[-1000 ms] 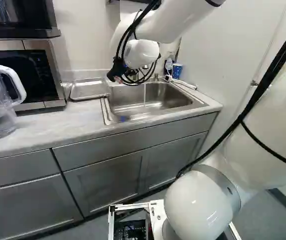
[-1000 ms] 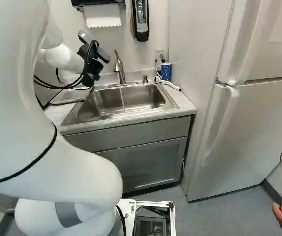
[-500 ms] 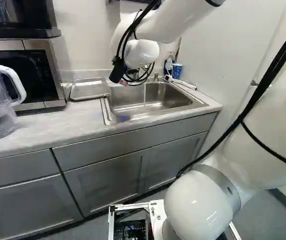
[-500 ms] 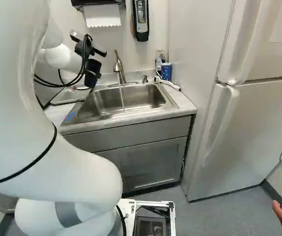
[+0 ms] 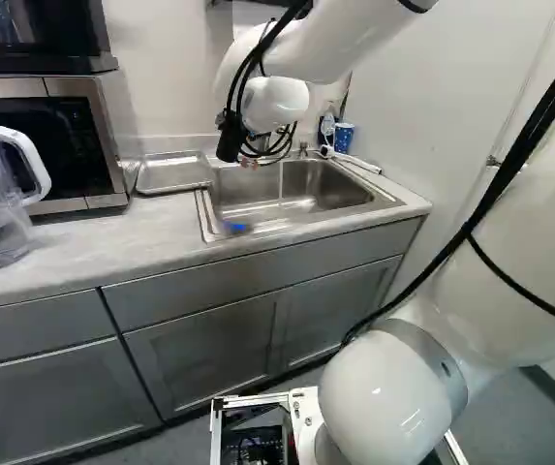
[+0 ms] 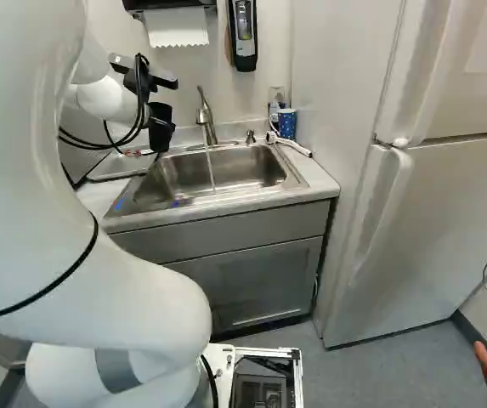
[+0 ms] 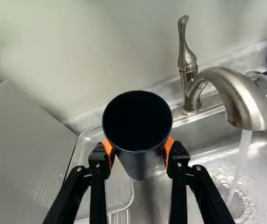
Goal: Rinse the cup and place it in the tray
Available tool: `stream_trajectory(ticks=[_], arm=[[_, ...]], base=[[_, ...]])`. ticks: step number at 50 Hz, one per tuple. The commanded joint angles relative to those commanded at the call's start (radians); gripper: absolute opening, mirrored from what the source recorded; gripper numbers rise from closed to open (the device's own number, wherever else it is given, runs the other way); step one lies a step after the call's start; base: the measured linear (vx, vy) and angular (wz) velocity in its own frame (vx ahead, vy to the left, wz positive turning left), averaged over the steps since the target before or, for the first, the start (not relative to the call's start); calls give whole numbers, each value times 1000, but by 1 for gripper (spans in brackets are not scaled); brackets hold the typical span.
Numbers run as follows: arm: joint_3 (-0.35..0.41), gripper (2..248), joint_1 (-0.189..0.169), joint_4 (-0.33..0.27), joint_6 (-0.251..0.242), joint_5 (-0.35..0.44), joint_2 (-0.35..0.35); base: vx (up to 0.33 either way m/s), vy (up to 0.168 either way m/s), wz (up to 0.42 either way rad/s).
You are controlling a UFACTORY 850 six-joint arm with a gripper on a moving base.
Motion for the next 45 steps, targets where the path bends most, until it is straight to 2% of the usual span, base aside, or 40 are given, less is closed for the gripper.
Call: stream_trajectory(ticks=[15, 45], arm=[[-12, 122, 8, 0, 0, 0, -13], [-97, 122, 82, 0, 0, 8, -101]], base=[[0, 0, 0], [0, 0, 0]])
